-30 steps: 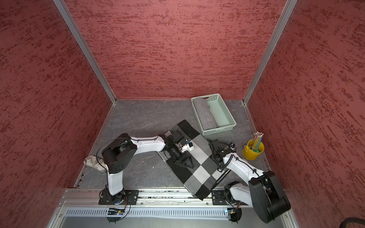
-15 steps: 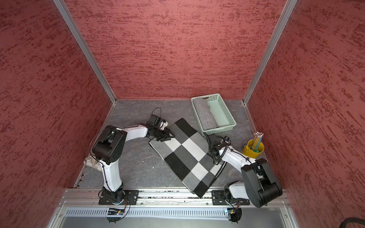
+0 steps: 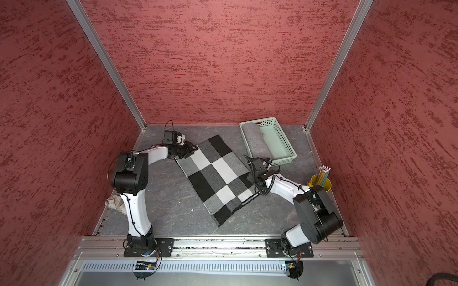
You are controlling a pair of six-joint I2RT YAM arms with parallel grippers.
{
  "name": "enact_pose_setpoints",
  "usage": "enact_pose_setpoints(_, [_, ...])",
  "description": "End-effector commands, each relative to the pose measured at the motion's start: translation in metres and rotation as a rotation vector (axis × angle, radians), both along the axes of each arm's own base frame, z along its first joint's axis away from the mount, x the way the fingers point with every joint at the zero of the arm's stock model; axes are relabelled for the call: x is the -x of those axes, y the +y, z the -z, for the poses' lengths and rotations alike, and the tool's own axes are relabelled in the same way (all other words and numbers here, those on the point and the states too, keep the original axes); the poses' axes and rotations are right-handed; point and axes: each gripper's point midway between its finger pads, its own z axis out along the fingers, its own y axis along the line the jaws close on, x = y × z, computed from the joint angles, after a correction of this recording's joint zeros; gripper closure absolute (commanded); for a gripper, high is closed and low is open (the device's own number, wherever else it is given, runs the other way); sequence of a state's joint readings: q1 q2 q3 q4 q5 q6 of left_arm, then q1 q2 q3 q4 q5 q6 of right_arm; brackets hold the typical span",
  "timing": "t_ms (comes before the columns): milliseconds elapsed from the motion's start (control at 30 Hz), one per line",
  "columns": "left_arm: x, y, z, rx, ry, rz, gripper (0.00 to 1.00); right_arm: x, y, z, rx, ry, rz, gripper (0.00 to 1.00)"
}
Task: Roll up the scarf and place it into the basket
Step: Move the scarf to the center of the board.
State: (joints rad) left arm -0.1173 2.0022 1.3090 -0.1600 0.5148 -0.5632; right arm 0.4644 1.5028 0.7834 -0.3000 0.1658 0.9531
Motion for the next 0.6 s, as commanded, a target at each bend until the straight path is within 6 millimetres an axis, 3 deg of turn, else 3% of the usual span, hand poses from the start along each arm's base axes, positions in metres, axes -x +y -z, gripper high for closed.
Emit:
enact_pose_setpoints(0, [0.054, -0.057, -0.06, -0.117, -0.192, 0.256, 0.52, -0.015, 0.015, -0.023, -0.061, -0.071, -0.004, 1.0])
enact_pose_setpoints(67, [0.1, -0.086, -0.059, -0.19, -0.235, 0.389, 0.51, -0.015, 0.014, -0.029, -0.06, -0.082, -0.007, 1.0])
enact_pose_setpoints(200, [0.199, -0.136, -0.031, -0.383, -0.322, 0.654, 0.51, -0.013, 0.011, -0.031, -0.046, -0.081, -0.007, 1.0])
enact_pose_setpoints(300, [0.26, -0.159, -0.012, -0.405, -0.318, 0.798, 0.51, -0.013, 0.011, -0.032, -0.042, -0.078, -0.013, 1.0])
enact_pose_setpoints(433, [0.31, -0.164, 0.013, -0.495, -0.25, 0.905, 0.47, -0.013, 0.014, -0.042, -0.061, -0.102, -0.024, 1.0])
enact_pose_setpoints(567, [0.339, -0.152, 0.038, -0.633, -0.15, 0.92, 0.42, -0.012, 0.013, -0.044, -0.061, -0.11, -0.025, 1.0])
